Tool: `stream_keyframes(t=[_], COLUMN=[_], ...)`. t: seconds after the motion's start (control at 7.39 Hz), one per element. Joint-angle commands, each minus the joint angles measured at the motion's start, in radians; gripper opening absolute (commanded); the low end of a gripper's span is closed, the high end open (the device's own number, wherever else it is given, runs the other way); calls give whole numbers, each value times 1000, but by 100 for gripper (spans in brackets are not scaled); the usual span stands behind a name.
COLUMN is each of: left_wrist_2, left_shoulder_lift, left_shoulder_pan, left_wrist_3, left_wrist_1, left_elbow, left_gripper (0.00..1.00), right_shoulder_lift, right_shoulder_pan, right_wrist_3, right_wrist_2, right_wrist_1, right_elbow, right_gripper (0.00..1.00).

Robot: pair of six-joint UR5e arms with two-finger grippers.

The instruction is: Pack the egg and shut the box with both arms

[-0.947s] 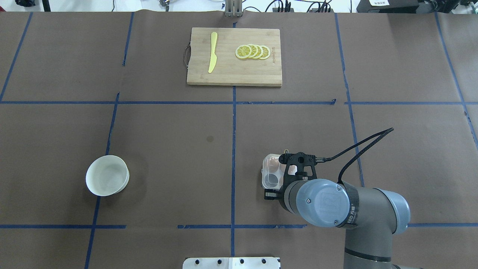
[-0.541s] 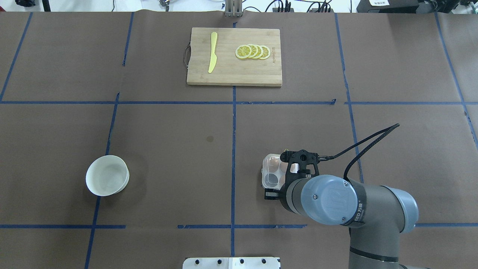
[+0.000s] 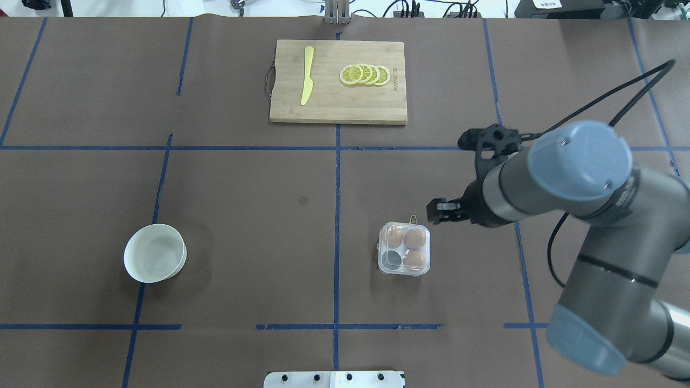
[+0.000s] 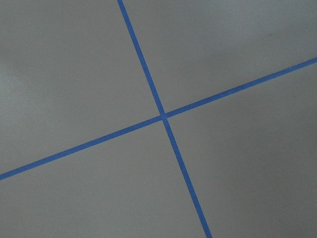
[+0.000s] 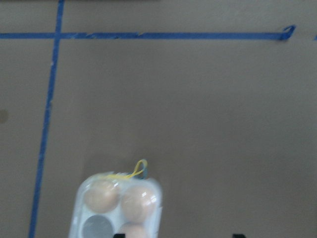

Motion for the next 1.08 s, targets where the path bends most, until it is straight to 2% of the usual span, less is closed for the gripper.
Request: stream_keyframes(t=[0.0,0.14,0.41,0.54,0.68,0.95], left_wrist_2=[1,1,18,19,33,112], left_shoulder_lift=[-4,-5,10,7,15,30], left_shoulder_pan=[0,0,-3,-3,-6,-9], left_wrist_3=[1,0,0,-6,-16,-11], left_wrist_1=[-3,-6,-2,3,9,18], left_elbow=[-1,5,10,19,20,16], left_gripper=[100,100,100,100,100,100], right_shoulder_lift=[-126,-176,-220,-226,-294,-364], right_shoulder_pan=[335,474,705,772,809,834], right_wrist_3=[-423,-624,-996,-1095,-1106,-1090], right_wrist_2=[220,289,305,302,292,290], right_wrist_1=[-5,-5,-44,-98,-98,-98], right_elbow=[-58,-124,-292,-340,-351,-355], right_gripper=[100,100,100,100,100,100])
